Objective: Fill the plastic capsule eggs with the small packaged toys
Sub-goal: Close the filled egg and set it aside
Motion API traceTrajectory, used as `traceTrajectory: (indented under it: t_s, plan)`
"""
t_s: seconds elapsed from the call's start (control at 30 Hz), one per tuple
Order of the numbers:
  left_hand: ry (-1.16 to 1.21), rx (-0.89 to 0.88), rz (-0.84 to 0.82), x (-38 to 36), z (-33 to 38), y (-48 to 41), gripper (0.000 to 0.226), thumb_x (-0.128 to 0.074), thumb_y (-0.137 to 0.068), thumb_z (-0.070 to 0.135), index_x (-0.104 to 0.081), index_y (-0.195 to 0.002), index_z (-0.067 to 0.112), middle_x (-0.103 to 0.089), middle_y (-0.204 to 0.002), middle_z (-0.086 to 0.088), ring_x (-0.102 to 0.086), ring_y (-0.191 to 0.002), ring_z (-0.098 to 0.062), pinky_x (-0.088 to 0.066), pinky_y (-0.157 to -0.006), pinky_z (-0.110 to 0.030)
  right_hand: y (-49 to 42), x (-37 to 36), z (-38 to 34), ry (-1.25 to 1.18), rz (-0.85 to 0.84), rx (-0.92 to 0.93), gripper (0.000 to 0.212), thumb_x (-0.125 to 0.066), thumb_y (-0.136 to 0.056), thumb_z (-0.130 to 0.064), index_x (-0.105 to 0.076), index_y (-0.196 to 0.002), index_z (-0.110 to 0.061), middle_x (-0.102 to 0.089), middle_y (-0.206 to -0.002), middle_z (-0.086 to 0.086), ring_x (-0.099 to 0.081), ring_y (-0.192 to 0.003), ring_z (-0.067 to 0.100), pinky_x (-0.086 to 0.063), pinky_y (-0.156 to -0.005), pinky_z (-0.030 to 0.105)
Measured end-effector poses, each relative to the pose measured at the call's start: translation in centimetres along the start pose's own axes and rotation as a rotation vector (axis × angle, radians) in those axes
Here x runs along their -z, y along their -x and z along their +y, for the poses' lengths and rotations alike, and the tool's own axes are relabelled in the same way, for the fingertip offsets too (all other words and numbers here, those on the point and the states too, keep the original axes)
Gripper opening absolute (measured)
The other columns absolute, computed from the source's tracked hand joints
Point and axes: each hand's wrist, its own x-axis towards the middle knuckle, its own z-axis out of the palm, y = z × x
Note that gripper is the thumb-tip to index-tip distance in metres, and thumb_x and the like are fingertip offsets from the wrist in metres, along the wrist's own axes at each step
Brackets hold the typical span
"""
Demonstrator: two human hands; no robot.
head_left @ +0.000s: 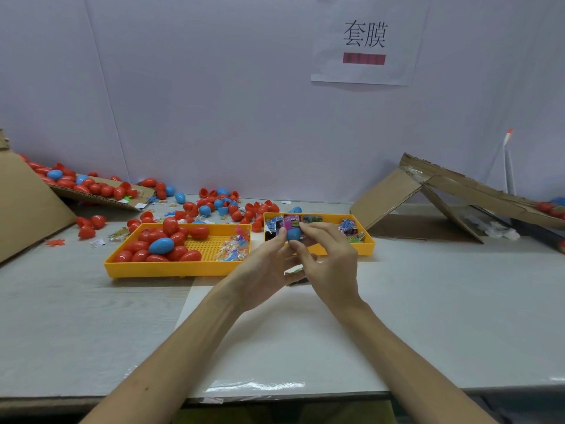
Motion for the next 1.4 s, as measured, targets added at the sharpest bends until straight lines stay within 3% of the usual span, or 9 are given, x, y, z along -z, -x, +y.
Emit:
traceTrajectory:
  t_s: [0.1,0.23,0.53,0.63,0.77,0.93,1.1,1.3,1.4]
  plan:
    - [0.002,-0.003,-0.014,0.06,-0.04,0.03,0.047,-0.043,-0.098,0.055,-0.063,-0.131,0.028,-0.064,-0.138,0.003,-0.062,-0.126,-0.019,-0.055,-0.094,-0.035,0.02,-0.06,0.13,0.03,0.02,0.025,0.026,-0.083,-0.079,-0.008,-0.075,-0.103,-0.002,-0.073,-0.104,0.008,-0.068,-0.098,0.023,-0.055,-0.087,0.033]
    - [0.015,0.007,-0.02,-0.01,-0.01,0.08,0.043,-0.044,-0.098,0.054,-0.073,-0.12,0.032,-0.065,-0.136,0.001,-0.063,-0.124,-0.019,-0.059,-0.088,-0.033,0.07,-0.13,0.26,0.028,0.033,0.045,0.022,-0.082,-0.079,-0.008,-0.075,-0.099,-0.002,-0.072,-0.1,0.009,-0.068,-0.095,0.023,-0.055,-0.086,0.033]
    - [0.034,0.036,0.0,0.25,-0.12,-0.21,0.051,-0.027,-0.107,0.048,-0.074,-0.121,0.033,-0.061,-0.142,0.004,-0.061,-0.127,-0.023,-0.047,-0.102,-0.046,-0.04,-0.09,-0.06,-0.044,-0.001,-0.004,0.03,-0.079,-0.084,-0.02,-0.072,-0.111,-0.01,-0.071,-0.107,0.0,-0.066,-0.1,0.018,-0.054,-0.089,0.035]
    - [0.001,0.016,0.031,0.44,-0.22,-0.33,0.045,-0.035,-0.105,0.049,-0.076,-0.117,0.032,-0.066,-0.135,-0.002,-0.067,-0.118,-0.021,-0.05,-0.098,-0.043,0.05,-0.11,0.17,0.037,0.0,0.015,0.031,-0.079,-0.084,-0.021,-0.074,-0.112,-0.009,-0.074,-0.109,0.001,-0.066,-0.105,0.016,-0.051,-0.092,0.037]
    - [-0.067,-0.063,0.088,0.59,-0.14,-0.49,0.039,-0.054,-0.094,0.057,-0.075,-0.117,0.033,-0.069,-0.129,-0.002,-0.061,-0.116,-0.021,-0.041,-0.11,-0.049,0.08,-0.2,0.22,0.058,-0.02,0.035,0.033,-0.079,-0.083,-0.015,-0.074,-0.115,-0.008,-0.074,-0.109,0.002,-0.067,-0.102,0.016,-0.048,-0.092,0.031]
    - [-0.129,-0.063,0.091,0.8,-0.39,-0.44,0.047,-0.06,-0.095,0.053,-0.066,-0.129,0.022,-0.071,-0.125,-0.004,-0.068,-0.11,-0.02,-0.048,-0.103,-0.043,0.21,-0.23,0.29,0.062,-0.018,0.078,0.034,-0.082,-0.08,-0.009,-0.074,-0.114,-0.005,-0.073,-0.107,0.004,-0.067,-0.1,0.018,-0.051,-0.089,0.035]
    - [-0.117,-0.037,0.085,0.77,-0.35,-0.43,0.039,-0.06,-0.094,0.053,-0.073,-0.118,0.026,-0.073,-0.117,-0.002,-0.07,-0.108,-0.019,-0.05,-0.094,-0.038,0.1,-0.22,0.57,0.024,0.015,0.097,0.027,-0.081,-0.08,-0.004,-0.076,-0.107,-0.003,-0.072,-0.102,0.007,-0.068,-0.094,0.022,-0.057,-0.082,0.044]
    - [-0.105,-0.025,0.068,0.75,-0.38,-0.54,0.035,-0.056,-0.093,0.056,-0.077,-0.112,0.034,-0.07,-0.128,0.003,-0.069,-0.114,-0.017,-0.048,-0.098,-0.039,0.02,-0.14,0.4,-0.008,0.001,0.068,0.032,-0.08,-0.083,-0.006,-0.074,-0.114,-0.006,-0.071,-0.106,0.004,-0.066,-0.098,0.015,-0.056,-0.088,0.036]
    - [-0.083,-0.022,0.035,0.74,-0.31,-0.57,0.042,-0.053,-0.093,0.056,-0.072,-0.12,0.03,-0.067,-0.133,0.004,-0.066,-0.12,-0.018,-0.047,-0.103,-0.041,-0.08,-0.13,0.28,-0.03,0.012,0.046,0.034,-0.081,-0.082,-0.008,-0.072,-0.115,-0.006,-0.072,-0.106,0.003,-0.063,-0.099,0.008,-0.054,-0.09,0.031]
